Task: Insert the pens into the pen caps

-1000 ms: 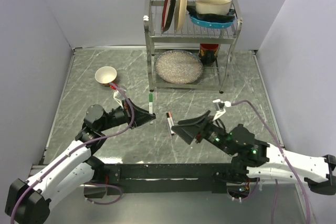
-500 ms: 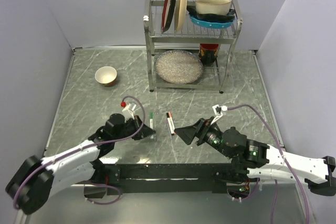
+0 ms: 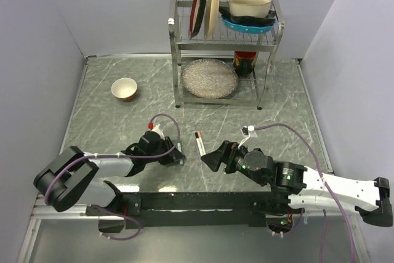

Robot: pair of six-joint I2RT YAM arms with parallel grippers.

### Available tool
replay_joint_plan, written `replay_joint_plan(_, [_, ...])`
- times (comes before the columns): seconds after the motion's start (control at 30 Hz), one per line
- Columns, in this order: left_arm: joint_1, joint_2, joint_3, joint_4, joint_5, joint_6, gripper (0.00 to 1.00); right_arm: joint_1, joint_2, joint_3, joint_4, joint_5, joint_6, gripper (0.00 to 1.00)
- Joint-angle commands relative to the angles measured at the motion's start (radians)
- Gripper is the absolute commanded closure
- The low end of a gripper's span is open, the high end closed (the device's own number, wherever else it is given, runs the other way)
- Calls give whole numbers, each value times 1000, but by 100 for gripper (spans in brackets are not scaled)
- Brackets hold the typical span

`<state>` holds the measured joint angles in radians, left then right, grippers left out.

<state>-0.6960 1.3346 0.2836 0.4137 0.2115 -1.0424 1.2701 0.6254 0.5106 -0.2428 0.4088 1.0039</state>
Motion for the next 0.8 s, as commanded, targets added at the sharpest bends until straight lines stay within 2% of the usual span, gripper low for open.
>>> replay_joint_plan(0.0, [-16,-58,26,-34,-38,-5,65,3,-32,49,-50,64,32,0])
replay_joint_plan(0.1, [-16,-158,43,-132,-53,11,55,3,-52,45,-72,84,33,0])
replay_joint_plan(0.13, [-16,-188,52,-160,-61,19,45,3,-62,43,-75,91,32,0])
replay_joint_plan(0.2, [-14,-290,92,-231,-73,59,31,3,-73,43,-79,94,19,0])
replay_joint_plan(0.43, [-16,-586,245,-510,-101,238,1,3,-119,86,-165,160,-11,0])
replay_joint_plan(0.63, [-16,-776,267,-561,-48,355,1,5,-153,121,-257,265,21,0])
replay_joint_plan(0.77, [-16,-891,218,-515,12,372,1,3,-179,128,-267,294,4,0])
